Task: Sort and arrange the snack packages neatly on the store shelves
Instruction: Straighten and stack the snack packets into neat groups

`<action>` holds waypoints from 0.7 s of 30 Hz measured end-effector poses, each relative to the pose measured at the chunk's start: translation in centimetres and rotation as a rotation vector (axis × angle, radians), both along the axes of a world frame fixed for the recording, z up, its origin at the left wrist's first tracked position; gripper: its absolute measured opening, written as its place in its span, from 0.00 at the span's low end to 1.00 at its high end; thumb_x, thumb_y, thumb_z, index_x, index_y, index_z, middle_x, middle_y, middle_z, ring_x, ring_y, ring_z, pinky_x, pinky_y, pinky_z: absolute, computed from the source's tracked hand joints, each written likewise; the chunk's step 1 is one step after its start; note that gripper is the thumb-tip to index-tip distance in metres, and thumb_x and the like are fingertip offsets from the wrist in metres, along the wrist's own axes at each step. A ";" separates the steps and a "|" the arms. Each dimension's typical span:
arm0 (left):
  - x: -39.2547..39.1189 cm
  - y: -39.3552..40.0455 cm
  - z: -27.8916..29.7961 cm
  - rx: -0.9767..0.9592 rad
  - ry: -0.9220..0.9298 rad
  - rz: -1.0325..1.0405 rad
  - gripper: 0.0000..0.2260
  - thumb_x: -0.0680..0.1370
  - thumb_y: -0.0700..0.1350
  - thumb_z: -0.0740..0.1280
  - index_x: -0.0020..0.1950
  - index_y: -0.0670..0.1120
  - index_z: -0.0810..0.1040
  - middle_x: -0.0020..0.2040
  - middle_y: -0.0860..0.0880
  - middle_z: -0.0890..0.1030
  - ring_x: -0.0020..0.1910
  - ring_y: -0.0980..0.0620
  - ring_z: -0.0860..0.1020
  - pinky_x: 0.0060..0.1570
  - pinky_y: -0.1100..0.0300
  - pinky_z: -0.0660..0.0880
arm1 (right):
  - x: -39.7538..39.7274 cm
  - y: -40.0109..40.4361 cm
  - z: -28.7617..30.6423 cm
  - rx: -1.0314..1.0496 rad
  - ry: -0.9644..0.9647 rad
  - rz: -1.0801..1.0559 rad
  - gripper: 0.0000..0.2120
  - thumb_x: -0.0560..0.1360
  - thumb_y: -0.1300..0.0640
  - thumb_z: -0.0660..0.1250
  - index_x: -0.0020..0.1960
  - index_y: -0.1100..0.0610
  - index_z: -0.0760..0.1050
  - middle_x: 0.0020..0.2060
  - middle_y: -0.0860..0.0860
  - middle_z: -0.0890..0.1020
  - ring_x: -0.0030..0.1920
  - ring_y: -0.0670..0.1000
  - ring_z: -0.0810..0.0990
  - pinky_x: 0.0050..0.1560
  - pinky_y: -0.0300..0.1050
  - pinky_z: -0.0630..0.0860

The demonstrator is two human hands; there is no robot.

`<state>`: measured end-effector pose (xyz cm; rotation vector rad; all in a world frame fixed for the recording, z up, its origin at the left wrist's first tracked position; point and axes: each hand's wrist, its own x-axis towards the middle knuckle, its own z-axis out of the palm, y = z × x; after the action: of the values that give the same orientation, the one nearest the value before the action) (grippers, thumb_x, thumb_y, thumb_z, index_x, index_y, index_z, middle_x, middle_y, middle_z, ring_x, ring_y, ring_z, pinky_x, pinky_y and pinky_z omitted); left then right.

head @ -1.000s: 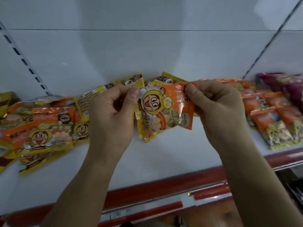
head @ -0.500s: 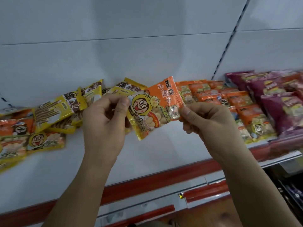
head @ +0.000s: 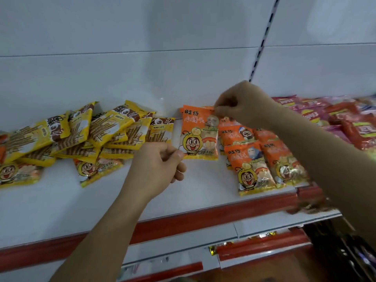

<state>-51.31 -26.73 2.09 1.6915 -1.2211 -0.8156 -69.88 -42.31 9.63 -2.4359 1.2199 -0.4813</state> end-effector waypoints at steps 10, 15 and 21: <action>-1.5 -4.3 -2.5 0.079 -0.531 0.114 0.13 0.79 0.48 0.68 0.35 0.49 0.82 0.32 0.51 0.82 0.32 0.53 0.80 0.37 0.49 0.81 | 3.5 -6.5 -2.2 -0.073 0.180 0.128 0.07 0.79 0.58 0.70 0.53 0.57 0.86 0.46 0.51 0.87 0.46 0.50 0.83 0.50 0.42 0.79; -2.1 -4.3 -2.7 0.056 -0.465 0.198 0.06 0.76 0.50 0.72 0.40 0.51 0.86 0.35 0.56 0.83 0.37 0.55 0.81 0.39 0.50 0.81 | 3.2 -6.6 -3.1 -0.097 0.216 0.135 0.08 0.79 0.60 0.68 0.52 0.59 0.86 0.46 0.52 0.86 0.45 0.50 0.82 0.47 0.42 0.78; -2.8 -4.5 -2.8 0.076 -0.512 0.232 0.06 0.75 0.53 0.74 0.40 0.55 0.82 0.34 0.60 0.80 0.37 0.59 0.79 0.37 0.55 0.80 | 3.3 -6.7 -3.6 -0.111 0.249 0.077 0.06 0.78 0.60 0.70 0.51 0.56 0.85 0.46 0.52 0.86 0.44 0.52 0.83 0.49 0.49 0.83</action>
<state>-54.15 -31.25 -0.71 2.1372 -1.2995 -0.2945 -66.59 -49.05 6.07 -2.6905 1.2175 -0.2333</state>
